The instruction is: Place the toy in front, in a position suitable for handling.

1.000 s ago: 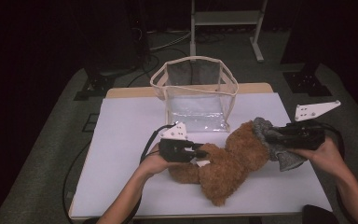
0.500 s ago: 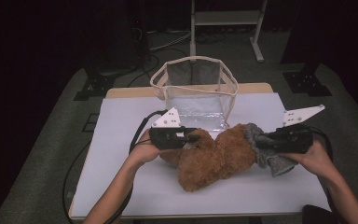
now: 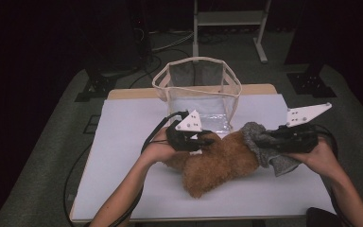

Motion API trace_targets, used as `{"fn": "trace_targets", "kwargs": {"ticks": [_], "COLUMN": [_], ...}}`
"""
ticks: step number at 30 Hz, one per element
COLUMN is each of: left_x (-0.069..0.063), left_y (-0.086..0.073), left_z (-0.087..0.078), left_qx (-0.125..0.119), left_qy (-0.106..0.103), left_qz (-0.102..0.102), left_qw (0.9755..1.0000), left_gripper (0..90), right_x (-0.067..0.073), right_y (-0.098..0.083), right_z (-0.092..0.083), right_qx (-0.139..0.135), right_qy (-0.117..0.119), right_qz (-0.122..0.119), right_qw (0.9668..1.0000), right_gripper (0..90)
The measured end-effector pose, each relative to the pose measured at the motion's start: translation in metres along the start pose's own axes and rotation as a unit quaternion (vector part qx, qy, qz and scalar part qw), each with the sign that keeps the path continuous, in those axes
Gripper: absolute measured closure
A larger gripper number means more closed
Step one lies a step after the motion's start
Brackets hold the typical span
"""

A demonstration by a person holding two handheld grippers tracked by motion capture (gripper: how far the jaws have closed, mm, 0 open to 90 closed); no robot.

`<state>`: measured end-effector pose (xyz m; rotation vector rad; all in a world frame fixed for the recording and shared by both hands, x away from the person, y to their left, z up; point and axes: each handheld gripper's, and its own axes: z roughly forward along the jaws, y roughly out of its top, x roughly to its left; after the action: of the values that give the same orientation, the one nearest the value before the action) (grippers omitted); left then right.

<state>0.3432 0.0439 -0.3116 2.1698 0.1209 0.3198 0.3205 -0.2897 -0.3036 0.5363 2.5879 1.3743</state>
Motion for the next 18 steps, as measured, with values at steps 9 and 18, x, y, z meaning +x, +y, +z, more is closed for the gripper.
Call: {"fn": "trace_targets", "kwargs": {"ticks": [9, 18], "left_x": [-0.001, -0.001], "left_y": [0.009, 0.010], "left_z": [0.021, 0.031], "left_qx": [0.017, 0.027], "left_qy": [-0.002, -0.004], "left_qz": [0.009, 0.010], "left_qw": [0.9998, 0.9996], "left_gripper": [72.3, 69.5], "right_x": [0.003, 0.004], "right_y": [-0.001, -0.001], "right_z": [0.027, 0.047], "right_qx": [0.016, 0.039], "right_qy": [0.024, 0.033], "right_qz": [-0.004, -0.008], "right_qw": [0.9996, 0.9987], "right_gripper": [73.9, 74.2]}}
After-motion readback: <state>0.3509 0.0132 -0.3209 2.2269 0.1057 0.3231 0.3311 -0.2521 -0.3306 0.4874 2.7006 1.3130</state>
